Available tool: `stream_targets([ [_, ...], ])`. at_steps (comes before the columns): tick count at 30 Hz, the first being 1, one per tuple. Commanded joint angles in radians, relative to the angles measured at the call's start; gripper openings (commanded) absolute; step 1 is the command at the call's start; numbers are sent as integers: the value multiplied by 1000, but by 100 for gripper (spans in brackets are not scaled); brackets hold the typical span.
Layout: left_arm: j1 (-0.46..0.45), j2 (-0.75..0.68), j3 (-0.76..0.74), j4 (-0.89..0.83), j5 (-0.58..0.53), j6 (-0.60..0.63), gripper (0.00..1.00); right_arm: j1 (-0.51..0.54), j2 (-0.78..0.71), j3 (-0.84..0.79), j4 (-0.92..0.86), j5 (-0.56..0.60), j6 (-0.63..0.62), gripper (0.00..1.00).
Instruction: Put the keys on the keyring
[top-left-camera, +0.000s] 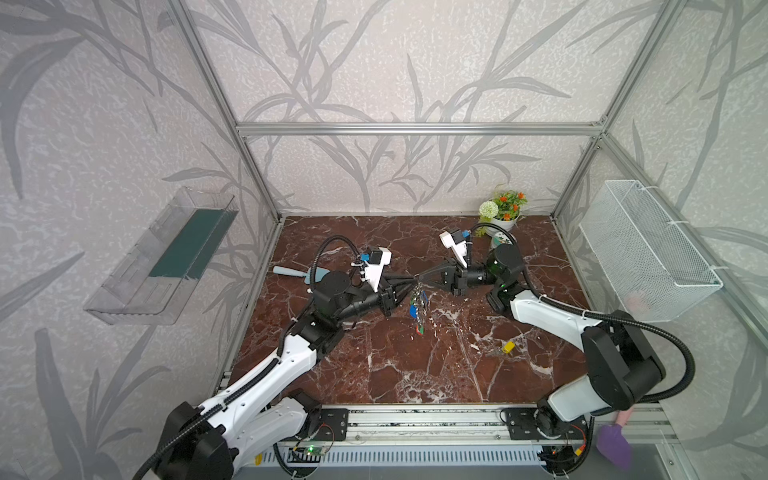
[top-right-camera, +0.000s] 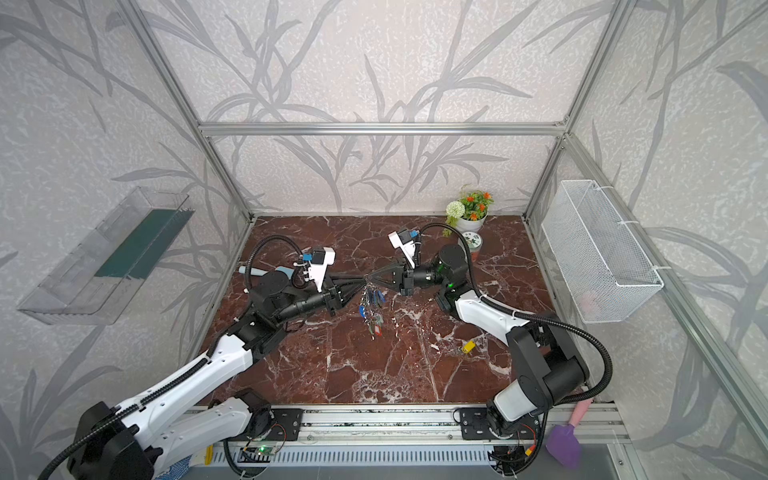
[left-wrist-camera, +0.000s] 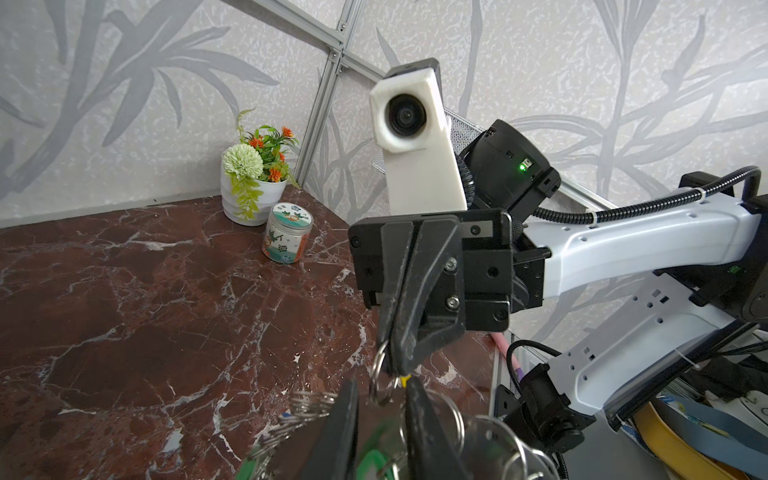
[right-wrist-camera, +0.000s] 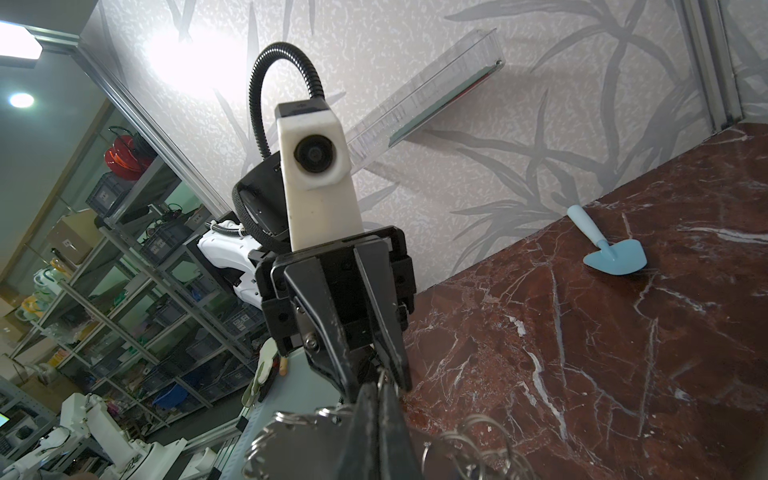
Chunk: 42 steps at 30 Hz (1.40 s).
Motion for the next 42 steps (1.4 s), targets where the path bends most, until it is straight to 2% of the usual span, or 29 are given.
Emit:
stream_targets([
  [1, -10, 7, 8, 34, 27, 16, 18, 5, -1, 6, 67, -11, -3, 0],
  [14, -14, 25, 25, 18, 17, 7, 6, 13, -3, 7, 15, -31, -47, 0],
  [17, -14, 24, 25, 24, 23, -1, 0, 14, -2, 7, 5, -33, -56, 0],
  [25, -14, 25, 13, 50, -15, -50, 0, 14, -12, 13, -23, -26, -68, 0],
  [30, -25, 8, -54, 214, -90, -132, 0, 10, -65, 6, -98, 31, -117, 22],
  [33, -42, -7, -83, 271, -125, -143, 0, 8, -116, 4, -207, 77, -194, 30],
  [37, -71, -18, -118, 333, -160, -139, 0, -13, -172, -6, -309, 167, -229, 34],
  [42, -100, -8, -153, 432, -184, -158, 0, -37, -217, -32, -367, 233, -226, 33],
])
